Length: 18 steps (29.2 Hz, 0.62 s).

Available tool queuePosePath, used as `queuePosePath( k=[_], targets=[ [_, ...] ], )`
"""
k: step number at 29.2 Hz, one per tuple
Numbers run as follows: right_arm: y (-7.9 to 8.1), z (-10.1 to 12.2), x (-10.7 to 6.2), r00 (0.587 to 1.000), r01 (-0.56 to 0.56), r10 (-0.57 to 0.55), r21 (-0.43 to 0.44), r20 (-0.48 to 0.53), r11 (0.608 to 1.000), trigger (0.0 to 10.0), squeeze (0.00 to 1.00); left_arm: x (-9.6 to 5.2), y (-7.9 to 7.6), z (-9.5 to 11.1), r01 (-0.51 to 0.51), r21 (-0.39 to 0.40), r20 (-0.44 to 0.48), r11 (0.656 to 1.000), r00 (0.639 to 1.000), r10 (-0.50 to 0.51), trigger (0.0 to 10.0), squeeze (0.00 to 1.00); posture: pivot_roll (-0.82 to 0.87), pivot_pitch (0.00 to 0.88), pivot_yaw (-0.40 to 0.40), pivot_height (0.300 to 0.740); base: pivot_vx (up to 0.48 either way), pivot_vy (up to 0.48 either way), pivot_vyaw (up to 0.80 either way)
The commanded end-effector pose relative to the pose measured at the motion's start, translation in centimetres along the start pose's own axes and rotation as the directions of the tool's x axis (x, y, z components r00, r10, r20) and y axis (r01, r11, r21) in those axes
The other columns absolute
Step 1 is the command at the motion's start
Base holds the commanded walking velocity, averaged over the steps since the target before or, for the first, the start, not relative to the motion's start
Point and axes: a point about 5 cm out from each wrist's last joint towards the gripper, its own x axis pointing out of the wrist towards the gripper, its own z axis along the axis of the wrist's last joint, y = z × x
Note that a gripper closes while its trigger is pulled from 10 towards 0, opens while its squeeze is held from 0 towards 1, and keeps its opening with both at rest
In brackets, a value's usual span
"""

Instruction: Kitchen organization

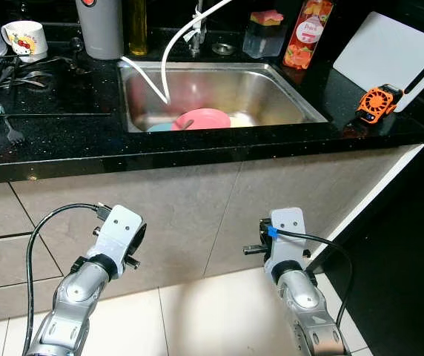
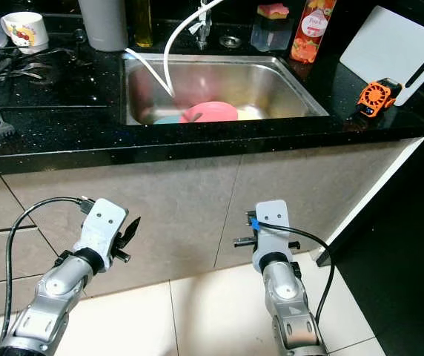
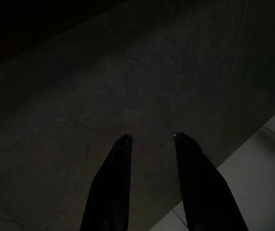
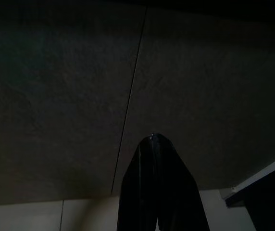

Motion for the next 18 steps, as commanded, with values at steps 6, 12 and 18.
queuePosePath(
  k=[6, 12, 18],
  targets=[
    [-0.36, -0.63, 0.03, 0.999, 0.018, -0.018, 0.007, -0.027, 1.000, 10.0, 0.00, 0.09, -0.08, -0.17, 0.015, 0.007, -0.005, 1.000, 1.000, -0.014, 10.0, 0.00, 0.17, 0.058, -0.066, 0.740, 0.000, 0.000, 0.00],
    [-0.49, -0.56, 0.06, 0.999, 0.020, -0.020, 0.007, -0.027, 1.000, 10.0, 0.00, 0.13, -0.19, -0.17, 0.016, 0.004, -0.005, 1.000, 1.000, -0.016, 10.0, 0.00, 0.17, 0.056, -0.069, 0.740, 0.000, 0.000, 0.00],
    [-0.44, -0.77, 0.03, 0.999, 0.016, -0.016, 0.004, -0.033, 1.000, 10.0, 0.00, 0.12, -0.30, -0.21, 0.018, 0.003, -0.004, 1.000, 1.000, -0.018, 10.0, 0.00, 0.17, 0.053, -0.073, 0.740, 0.000, 0.000, 0.00]
  ],
)
